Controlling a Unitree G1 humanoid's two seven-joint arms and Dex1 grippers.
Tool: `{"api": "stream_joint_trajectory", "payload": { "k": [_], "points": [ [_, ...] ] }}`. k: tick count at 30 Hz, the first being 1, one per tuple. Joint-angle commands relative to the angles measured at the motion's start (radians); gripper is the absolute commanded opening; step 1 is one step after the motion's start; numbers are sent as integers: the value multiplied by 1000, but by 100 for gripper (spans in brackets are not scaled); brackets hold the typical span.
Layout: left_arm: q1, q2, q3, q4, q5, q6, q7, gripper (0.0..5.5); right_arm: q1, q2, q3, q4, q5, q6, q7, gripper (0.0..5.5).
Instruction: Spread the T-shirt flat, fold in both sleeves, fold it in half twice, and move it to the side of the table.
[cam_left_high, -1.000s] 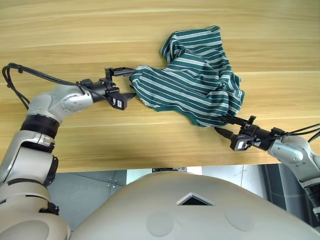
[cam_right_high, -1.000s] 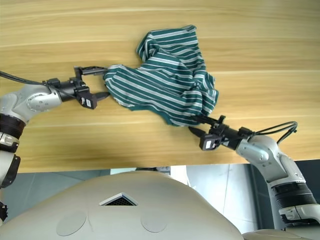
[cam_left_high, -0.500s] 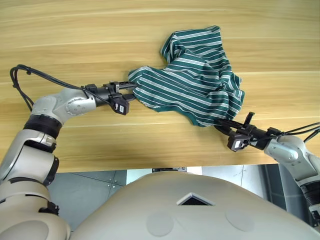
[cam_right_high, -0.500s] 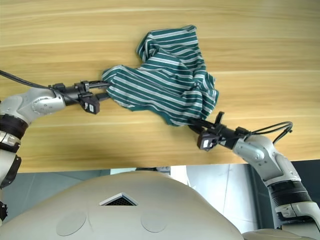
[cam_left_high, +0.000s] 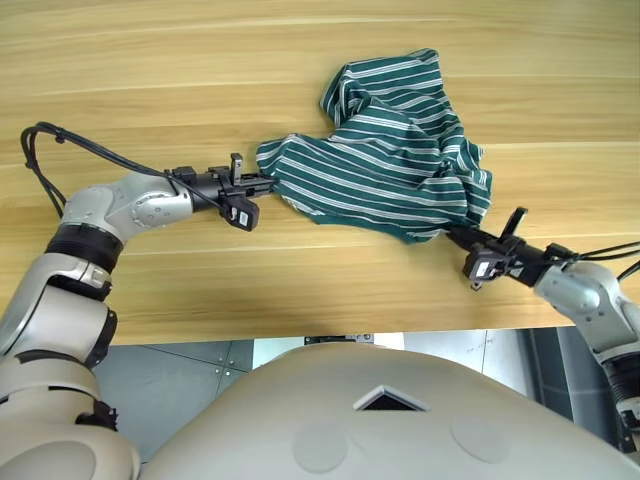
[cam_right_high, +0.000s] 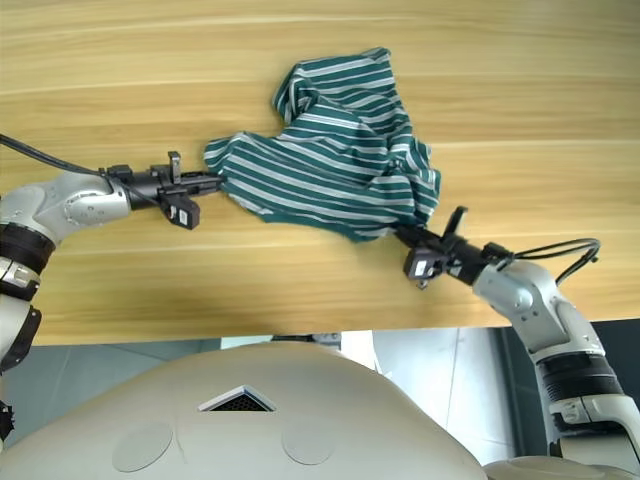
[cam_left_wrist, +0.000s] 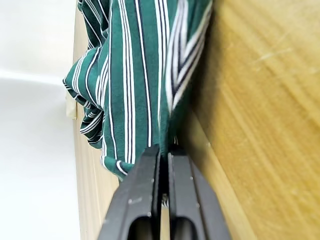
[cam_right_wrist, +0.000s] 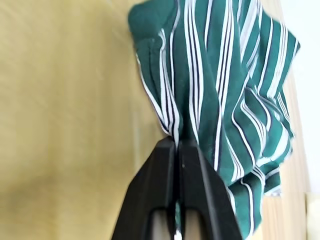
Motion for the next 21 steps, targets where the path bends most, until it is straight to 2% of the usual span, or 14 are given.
{"api": "stream_joint_trajectory", "payload": {
  "k": [1, 8, 14, 18, 21],
  "points": [
    [55, -2, -31, 53, 45, 33, -30, 0, -29, 15, -19, 11, -6, 23, -14, 0],
    [-33, -56, 51, 80, -133, -31, -35, 0, -143, 40, -65, -23, 68, 39, -7, 0],
    [-158, 16, 248, -18, -671, -103, -174, 0, -535, 166, -179, -92, 214, 102, -121, 0],
    [-232, 80, 456, -145, -1013, 10, -253, 0, -652, 146, -329, -71, 334, 136, -161, 0],
    [-236, 136, 550, -216, -1011, 40, -281, 0, -623, 86, -389, -67, 410, 138, -78, 0]
  ]
}}
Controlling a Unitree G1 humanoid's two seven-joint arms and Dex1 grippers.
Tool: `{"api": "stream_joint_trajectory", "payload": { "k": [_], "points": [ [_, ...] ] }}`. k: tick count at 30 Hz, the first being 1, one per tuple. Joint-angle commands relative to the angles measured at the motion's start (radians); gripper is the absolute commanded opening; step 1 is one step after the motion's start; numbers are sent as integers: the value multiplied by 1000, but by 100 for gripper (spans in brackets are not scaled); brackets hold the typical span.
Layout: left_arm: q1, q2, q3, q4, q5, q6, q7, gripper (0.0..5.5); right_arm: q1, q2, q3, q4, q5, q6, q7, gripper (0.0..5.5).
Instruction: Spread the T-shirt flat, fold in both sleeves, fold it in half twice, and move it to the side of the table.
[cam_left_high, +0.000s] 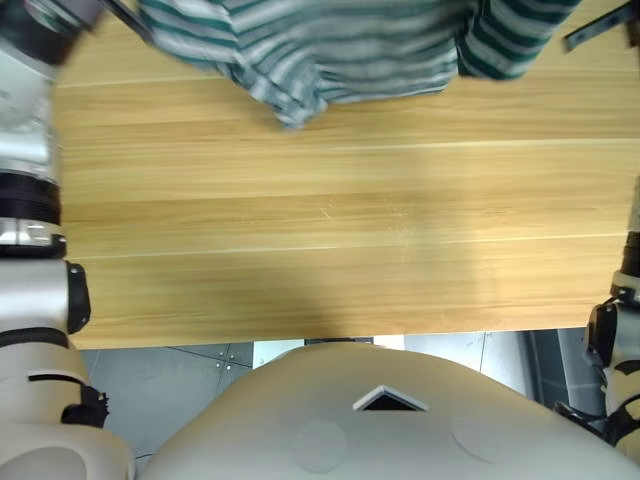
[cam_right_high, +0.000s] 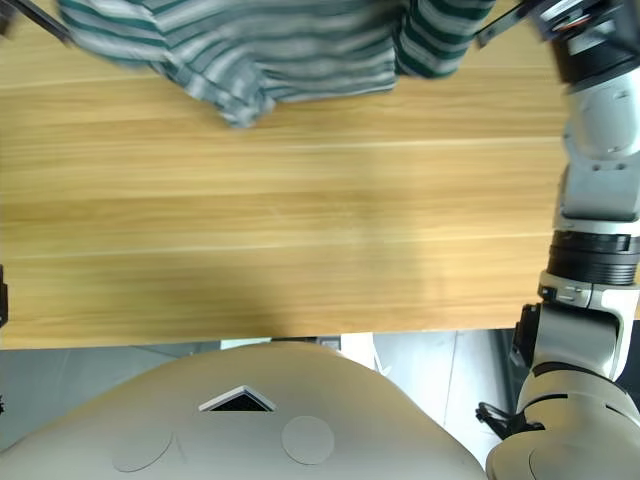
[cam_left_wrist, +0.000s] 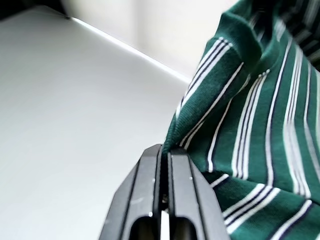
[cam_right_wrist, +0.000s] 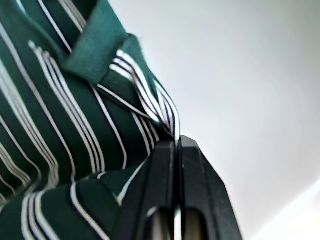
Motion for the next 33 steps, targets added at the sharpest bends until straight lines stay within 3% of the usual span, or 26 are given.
{"api": "stream_joint_trajectory", "payload": {
  "k": [1, 4, 9, 16, 19, 21, 23, 24, 28, 29, 31, 33],
  "points": [
    [9, 80, 87, -86, 43, 9, -53, 0, 55, -88, -54, 4, 68, -8, 110, 0],
    [189, 154, 71, -232, 30, -8, -171, 0, 213, -152, -40, -41, 80, -84, 240, 0],
    [683, 351, 65, -541, -139, -80, -378, 0, 656, -286, -24, -139, 182, -380, 510, 0],
    [1199, 554, 258, -837, -574, -490, -495, 0, 1026, -370, -251, -341, 824, -641, 782, 0],
    [1342, 605, 346, -966, -707, -619, -482, 0, 1069, -334, -350, -407, 1099, -594, 996, 0],
    [1366, 593, 406, -1033, -826, -575, -546, 0, 1063, -283, -431, -447, 1265, -499, 1148, 0],
    [1250, 583, 382, -943, -851, -425, -571, 0, 1045, -246, -500, -449, 1329, -400, 1227, 0],
    [1122, 557, 318, -852, -783, -316, -561, 0, 1004, -242, -482, -413, 1278, -372, 1233, 0],
    [536, 277, 2, -468, -328, 68, -617, 0, 864, -166, -268, -265, 955, -378, 1299, 0],
    [404, 202, -60, -358, -242, 128, -656, 0, 775, -222, -234, -248, 860, -317, 1241, 0],
    [156, 71, -146, -90, -98, 199, -726, 0, 422, -269, -72, -86, 635, -173, 1161, 0],
    [-177, -44, -216, 289, 111, 294, -655, 0, -76, -184, 114, 250, 294, -19, 1022, 0]
  ]
}}
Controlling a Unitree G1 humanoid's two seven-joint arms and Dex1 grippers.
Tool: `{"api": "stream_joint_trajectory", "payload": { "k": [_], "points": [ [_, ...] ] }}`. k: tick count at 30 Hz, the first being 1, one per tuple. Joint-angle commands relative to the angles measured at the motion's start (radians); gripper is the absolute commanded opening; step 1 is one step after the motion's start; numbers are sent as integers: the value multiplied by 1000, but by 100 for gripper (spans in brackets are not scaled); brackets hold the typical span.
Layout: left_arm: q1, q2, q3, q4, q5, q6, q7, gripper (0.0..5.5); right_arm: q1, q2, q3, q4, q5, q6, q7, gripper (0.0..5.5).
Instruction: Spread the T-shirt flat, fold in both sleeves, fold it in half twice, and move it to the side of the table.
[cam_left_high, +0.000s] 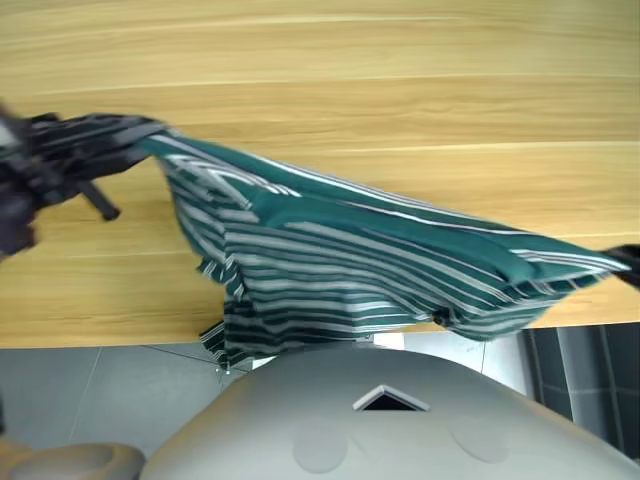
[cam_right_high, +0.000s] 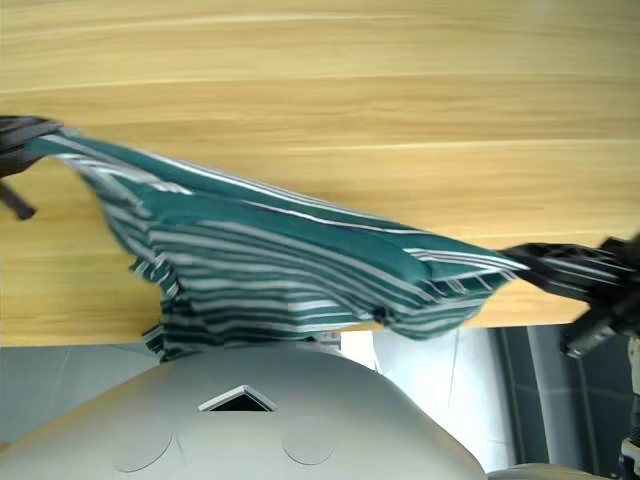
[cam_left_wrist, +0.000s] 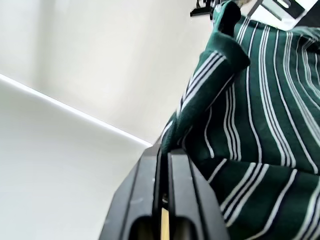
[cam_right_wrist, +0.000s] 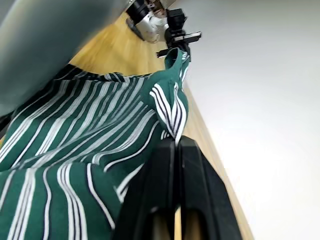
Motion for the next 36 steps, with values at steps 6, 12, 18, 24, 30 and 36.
{"api": "stream_joint_trajectory", "payload": {
  "k": [6, 12, 18, 24, 30, 36],
  "points": [
    [-1545, -357, -63, 1156, 517, 697, 1018, 0, -2015, 238, 480, 1327, -1032, 679, -1485, 0],
    [-1032, -271, 214, 727, 376, 51, 850, 0, -1365, 203, 197, 646, -1044, 320, -1447, 0],
    [-376, -418, 190, 803, 461, -164, 798, 0, -657, 401, 323, 949, -1108, 87, -1564, 0],
    [-173, -466, 4, 732, 398, -188, 336, 0, -508, 323, 518, 884, -1103, -54, -1217, 0],
    [-112, -484, -2, 659, 309, -157, 147, 0, -365, 218, 501, 675, -839, -100, -977, 0],
    [70, -395, -107, 566, 627, -180, 109, 0, -171, 87, 500, 483, -726, -110, -808, 26]
  ]
}}
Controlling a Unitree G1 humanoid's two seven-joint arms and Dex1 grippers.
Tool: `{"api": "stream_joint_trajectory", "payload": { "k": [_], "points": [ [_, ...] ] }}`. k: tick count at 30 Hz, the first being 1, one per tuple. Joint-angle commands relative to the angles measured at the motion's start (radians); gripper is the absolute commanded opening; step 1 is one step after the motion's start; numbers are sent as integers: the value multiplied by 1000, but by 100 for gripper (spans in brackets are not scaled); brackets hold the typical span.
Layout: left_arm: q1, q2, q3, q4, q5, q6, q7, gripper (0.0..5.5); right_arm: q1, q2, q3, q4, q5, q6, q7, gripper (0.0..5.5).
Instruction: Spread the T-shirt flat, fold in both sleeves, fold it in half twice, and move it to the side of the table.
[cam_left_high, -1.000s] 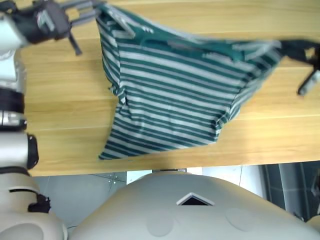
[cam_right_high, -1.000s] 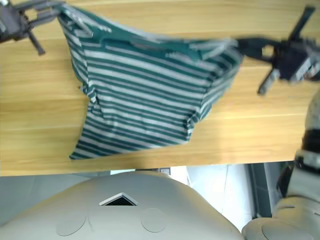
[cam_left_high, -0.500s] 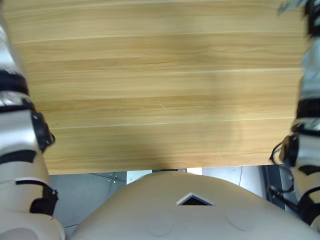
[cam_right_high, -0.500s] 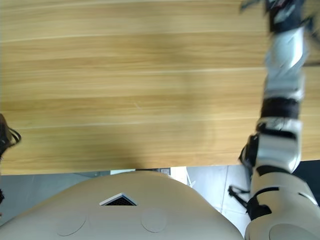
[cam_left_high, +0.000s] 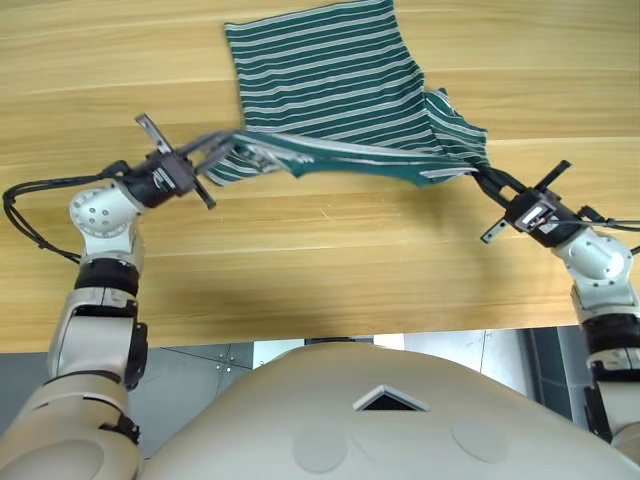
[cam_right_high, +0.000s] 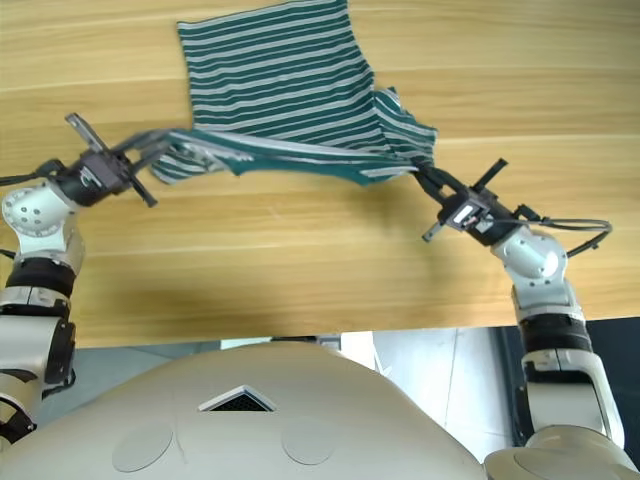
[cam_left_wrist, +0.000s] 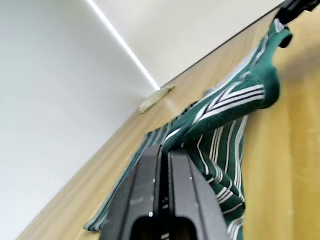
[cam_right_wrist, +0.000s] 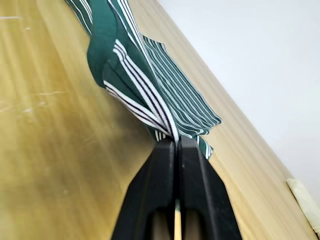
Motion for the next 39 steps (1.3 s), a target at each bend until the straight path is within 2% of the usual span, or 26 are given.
{"api": "stream_joint_trajectory", "payload": {
  "k": [1, 6, 9, 14, 19, 26, 31, 39],
  "points": [
    [141, 100, -70, -95, 269, -19, 12, 0, 125, -82, -6, -129, 33, -1, 78, 38],
    [271, 224, -66, -227, 398, -26, 62, 0, 228, -88, 24, -253, -1, 33, 116, 123],
    [336, 281, -49, -314, 386, -23, 97, 0, 240, -82, 63, -283, -48, 75, 144, 164],
    [344, 322, -24, -341, 451, 24, 166, 0, 259, -93, 103, -310, -85, 114, 182, 260],
    [320, 345, 22, -331, 457, 48, 246, 0, 279, -107, 72, -353, -44, 114, 186, 346],
    [358, 393, -15, -405, 209, 26, 189, 0, 297, -143, 45, -393, 226, 61, 294, 454],
    [390, 428, -35, -425, 126, 0, 135, 0, 305, -141, 16, -399, 254, 62, 329, 534],
    [385, 435, -46, -393, 218, 28, 113, 0, 321, -133, -17, -420, 263, 66, 340, 538]
  ]
}}
